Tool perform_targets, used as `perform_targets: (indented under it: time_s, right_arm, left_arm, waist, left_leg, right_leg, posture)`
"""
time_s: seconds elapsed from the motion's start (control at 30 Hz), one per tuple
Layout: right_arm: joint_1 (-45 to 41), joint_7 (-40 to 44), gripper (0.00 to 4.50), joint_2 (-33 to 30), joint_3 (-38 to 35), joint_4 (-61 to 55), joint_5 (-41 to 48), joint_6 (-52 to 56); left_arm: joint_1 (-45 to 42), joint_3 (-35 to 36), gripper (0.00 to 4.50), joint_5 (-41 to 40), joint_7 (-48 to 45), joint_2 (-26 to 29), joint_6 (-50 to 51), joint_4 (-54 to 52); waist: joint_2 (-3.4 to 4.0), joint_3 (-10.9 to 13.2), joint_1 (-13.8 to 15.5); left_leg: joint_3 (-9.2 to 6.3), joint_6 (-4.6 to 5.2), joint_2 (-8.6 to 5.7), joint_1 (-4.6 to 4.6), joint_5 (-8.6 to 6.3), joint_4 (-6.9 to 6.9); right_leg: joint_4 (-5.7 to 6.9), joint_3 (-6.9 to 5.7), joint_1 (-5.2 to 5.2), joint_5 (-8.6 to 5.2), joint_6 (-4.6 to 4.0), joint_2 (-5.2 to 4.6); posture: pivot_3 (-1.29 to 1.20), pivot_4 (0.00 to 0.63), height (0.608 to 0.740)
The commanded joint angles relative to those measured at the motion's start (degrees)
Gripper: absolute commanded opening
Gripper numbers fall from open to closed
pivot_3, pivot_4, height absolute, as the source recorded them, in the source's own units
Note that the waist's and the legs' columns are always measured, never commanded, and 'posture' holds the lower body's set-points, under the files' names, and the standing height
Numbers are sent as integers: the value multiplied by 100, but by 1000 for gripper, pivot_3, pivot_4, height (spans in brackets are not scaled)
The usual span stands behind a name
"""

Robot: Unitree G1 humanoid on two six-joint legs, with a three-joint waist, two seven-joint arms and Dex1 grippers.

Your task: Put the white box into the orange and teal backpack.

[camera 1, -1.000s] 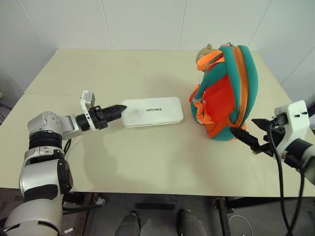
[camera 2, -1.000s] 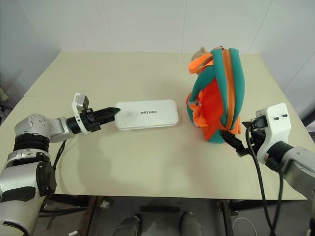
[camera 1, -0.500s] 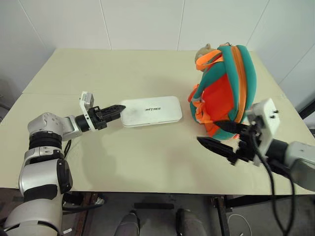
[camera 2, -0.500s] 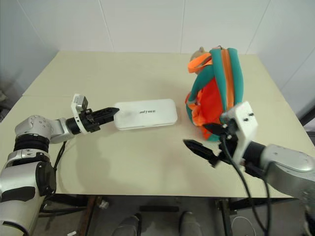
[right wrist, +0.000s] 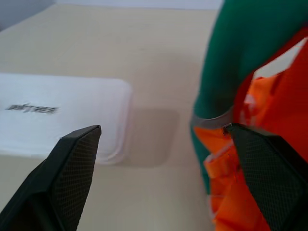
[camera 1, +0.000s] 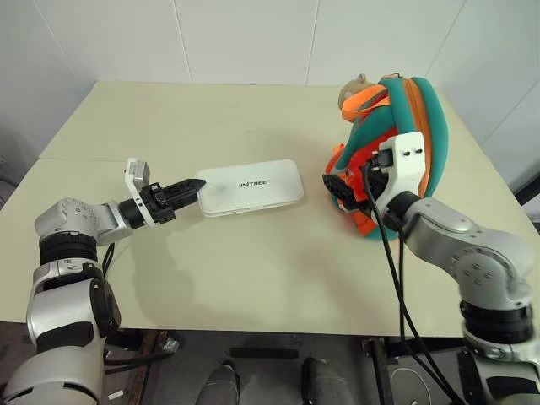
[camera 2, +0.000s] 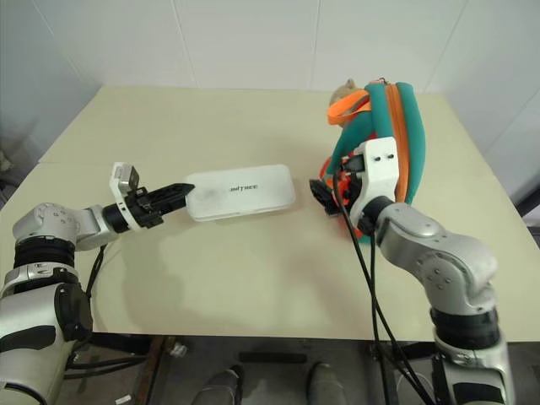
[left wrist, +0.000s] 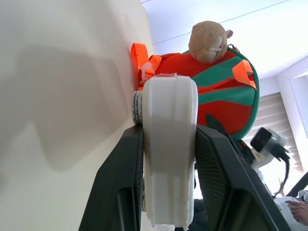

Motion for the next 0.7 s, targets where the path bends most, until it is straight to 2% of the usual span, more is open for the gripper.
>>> perform_targets:
  time_s: [0.03,0.5,0.6,0.7]
  right_arm:
    - [-349,157,4500,325,86,437,-681,-513]
    - [-1488,552,4500,1676,191,3086,-2817,-2404]
    - [-1580,571,3876,1852,16,3361,-2933,-2536]
    - [-1648,620,2885,1907,-108,3406,-2996,-2581]
  left_arm:
    - [42,280,1218,-241,75,79,102,-319]
    - [248,638,1217,-436,478,-20,337,-764]
    - [299,692,1217,-498,551,-32,387,-855]
    - [350,758,1217,-538,606,-1,413,-913]
  waist:
    - [0,0,-13]
    - [1,0,-33]
    - [1,0,-38]
    - [1,0,-45]
  left_leg:
    - [0,0,0,1,0,0]
    - [-1,-14,0,11,8,-4]
    - [-2,-19,0,12,11,-10]
    - [-2,-20,0,12,12,-13]
  right_leg:
    - [4,0,-1,0,0,1]
    - [45,6,-2,-1,-2,2]
    - [45,7,-3,-1,-2,2]
    - [45,6,-3,-1,-2,2]
  posture:
    - [0,150,740]
    - [0,150,740]
    - [0,150,740]
    - [0,150,740]
